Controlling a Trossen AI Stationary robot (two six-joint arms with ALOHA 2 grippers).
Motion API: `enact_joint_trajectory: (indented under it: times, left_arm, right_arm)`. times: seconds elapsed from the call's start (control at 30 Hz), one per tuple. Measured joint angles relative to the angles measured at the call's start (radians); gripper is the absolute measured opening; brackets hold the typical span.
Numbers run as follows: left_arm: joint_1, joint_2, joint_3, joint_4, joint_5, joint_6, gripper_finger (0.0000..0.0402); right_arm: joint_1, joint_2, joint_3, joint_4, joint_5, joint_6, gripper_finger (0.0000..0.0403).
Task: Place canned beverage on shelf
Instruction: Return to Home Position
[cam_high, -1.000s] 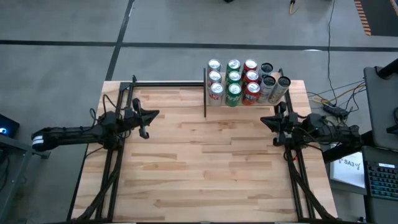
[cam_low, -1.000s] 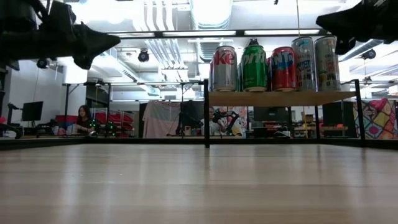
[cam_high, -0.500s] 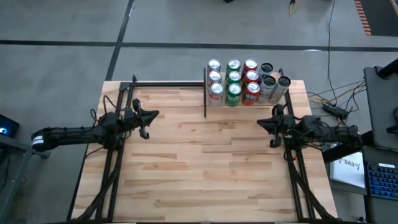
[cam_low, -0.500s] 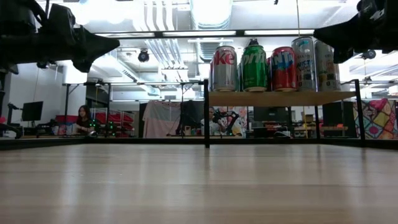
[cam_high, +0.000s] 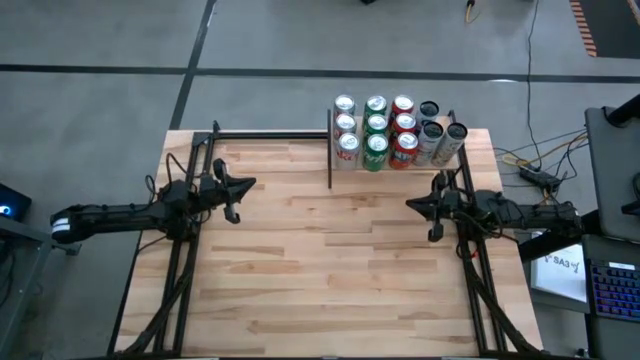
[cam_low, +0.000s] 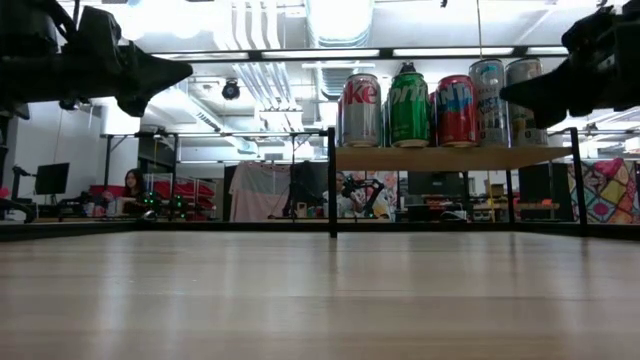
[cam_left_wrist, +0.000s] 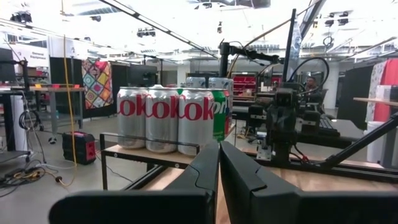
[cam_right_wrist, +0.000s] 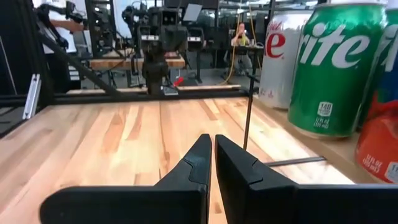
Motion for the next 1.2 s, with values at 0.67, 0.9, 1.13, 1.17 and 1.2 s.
enact_joint_trajectory:
  times: [0.67,0.9,1.13,1.17,1.2]
  left_arm:
    - [0.002,0.008,0.000,-0.041,-0.192,0.047,0.0000]
    - [0.002,0.039,0.000,-0.052,-0.349,-0.023,0.0000]
    - [0.002,0.089,0.000,-0.052,-0.337,0.020,0.0000]
    - [0.002,0.095,0.000,-0.052,-0.337,0.020,0.0000]
    - [0.002,0.102,0.000,-0.052,-0.337,0.021,0.0000]
  right_arm:
    - [-0.002,0.053,-0.002,0.005,0.055,-0.189,0.0012]
    - [-0.002,0.055,-0.003,0.004,0.055,-0.261,0.0012]
    - [-0.002,0.055,-0.003,0.004,0.055,-0.261,0.0012]
    - [-0.002,0.055,-0.003,0.004,0.055,-0.261,0.0012]
    - [-0.002,0.055,-0.003,0.004,0.055,-0.261,0.0012]
